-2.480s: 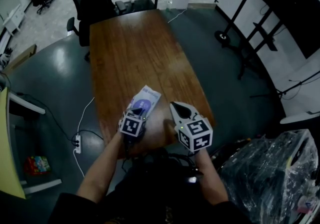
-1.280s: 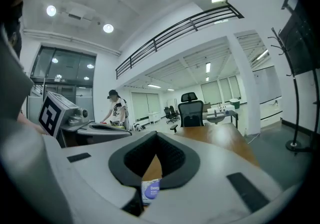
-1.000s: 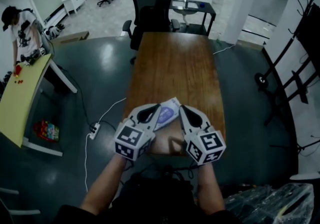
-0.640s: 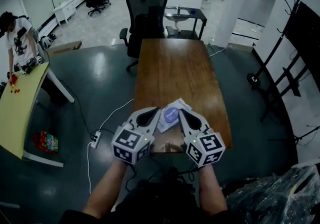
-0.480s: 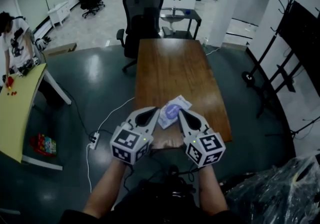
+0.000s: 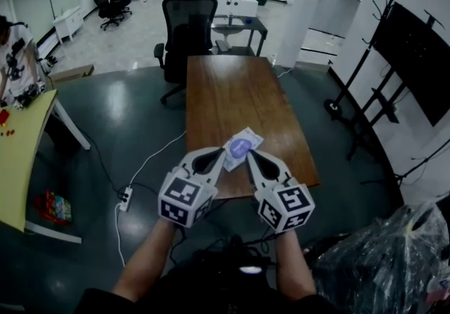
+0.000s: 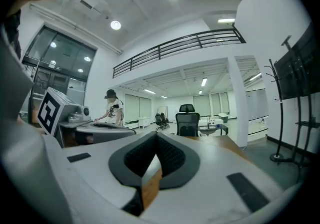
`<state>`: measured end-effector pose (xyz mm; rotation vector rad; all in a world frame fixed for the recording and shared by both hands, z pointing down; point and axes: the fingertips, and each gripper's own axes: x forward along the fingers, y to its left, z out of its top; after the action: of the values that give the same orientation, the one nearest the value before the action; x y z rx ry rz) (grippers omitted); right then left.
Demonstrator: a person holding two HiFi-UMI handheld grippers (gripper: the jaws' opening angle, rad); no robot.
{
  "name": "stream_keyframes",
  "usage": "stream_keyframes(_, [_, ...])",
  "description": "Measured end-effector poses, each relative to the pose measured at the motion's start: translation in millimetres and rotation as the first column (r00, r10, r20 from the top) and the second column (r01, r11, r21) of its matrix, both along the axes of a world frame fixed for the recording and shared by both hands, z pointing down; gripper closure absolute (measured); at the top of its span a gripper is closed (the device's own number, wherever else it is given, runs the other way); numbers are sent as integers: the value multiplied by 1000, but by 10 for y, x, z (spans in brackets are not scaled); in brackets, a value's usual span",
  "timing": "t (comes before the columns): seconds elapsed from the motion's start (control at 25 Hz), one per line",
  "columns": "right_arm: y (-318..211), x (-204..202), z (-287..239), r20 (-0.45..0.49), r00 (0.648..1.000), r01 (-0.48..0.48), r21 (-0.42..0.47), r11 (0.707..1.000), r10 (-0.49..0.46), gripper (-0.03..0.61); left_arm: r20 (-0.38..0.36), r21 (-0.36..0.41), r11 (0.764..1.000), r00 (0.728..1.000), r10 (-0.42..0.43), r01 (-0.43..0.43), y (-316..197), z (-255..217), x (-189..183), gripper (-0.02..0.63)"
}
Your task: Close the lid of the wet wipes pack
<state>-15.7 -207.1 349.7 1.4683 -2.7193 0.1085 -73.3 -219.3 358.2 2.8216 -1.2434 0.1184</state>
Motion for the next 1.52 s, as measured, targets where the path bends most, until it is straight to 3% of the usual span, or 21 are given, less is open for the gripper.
stream_keyframes(0.8, [69, -83, -118, 17, 999, 41, 47, 998, -41, 569, -21, 11, 1000, 1000, -3, 3, 115, -84, 33, 607])
stream_keyframes(1.52, [63, -103, -112, 9, 1000, 12, 49, 999, -13, 568, -9, 39, 999, 1000, 23, -23, 105, -75, 33, 607])
